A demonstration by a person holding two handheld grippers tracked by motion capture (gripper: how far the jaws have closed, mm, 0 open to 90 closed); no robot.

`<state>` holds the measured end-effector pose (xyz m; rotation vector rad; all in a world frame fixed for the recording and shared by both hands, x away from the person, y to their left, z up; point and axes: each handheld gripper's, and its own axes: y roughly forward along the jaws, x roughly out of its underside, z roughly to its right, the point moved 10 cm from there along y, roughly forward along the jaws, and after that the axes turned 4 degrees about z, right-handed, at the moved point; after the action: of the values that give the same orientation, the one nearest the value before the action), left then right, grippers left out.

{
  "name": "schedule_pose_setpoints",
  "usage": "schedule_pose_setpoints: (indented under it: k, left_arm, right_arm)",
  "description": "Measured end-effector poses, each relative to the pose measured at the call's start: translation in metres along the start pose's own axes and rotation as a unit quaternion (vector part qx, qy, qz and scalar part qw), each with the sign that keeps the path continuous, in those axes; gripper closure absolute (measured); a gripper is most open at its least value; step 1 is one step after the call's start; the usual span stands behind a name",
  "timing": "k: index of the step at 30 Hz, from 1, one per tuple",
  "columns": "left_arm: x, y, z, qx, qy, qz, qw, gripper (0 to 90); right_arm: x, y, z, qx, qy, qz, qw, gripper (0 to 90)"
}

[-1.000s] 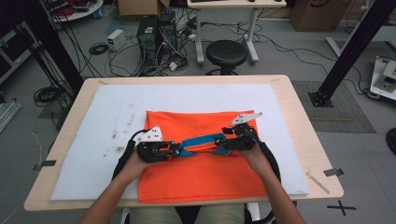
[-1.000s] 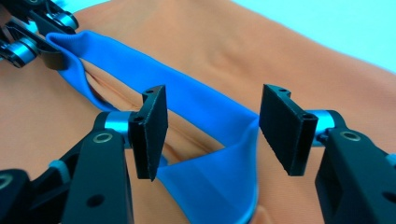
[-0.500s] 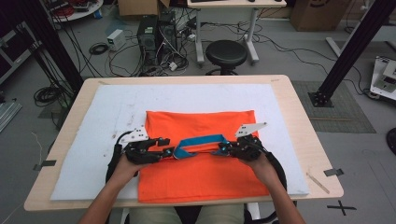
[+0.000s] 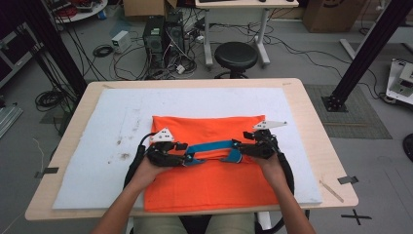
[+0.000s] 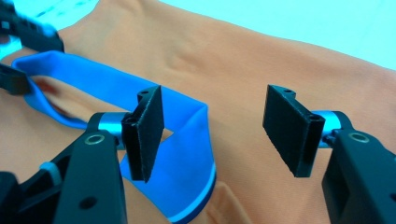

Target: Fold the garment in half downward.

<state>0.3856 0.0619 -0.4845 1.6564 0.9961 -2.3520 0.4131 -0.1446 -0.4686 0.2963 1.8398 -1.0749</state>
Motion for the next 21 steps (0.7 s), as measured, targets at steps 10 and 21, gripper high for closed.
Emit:
schedule_pose_setpoints:
  k: [10,21]
  left_arm:
    - [0.013,-0.017,0.032,0.075,0.069,0.004,0.9948,82.4]
    - [0.008,-0.040,0.024,0.078,0.045,0.049,0.9947,55.7]
  right_arm:
    - [-0.014,-0.002,0.000,0.004,-0.015,0.001,0.9999,58.5]
    - [-0.008,0.016,-0.021,-0.019,-0.039,-0.039,0.9983,72.7]
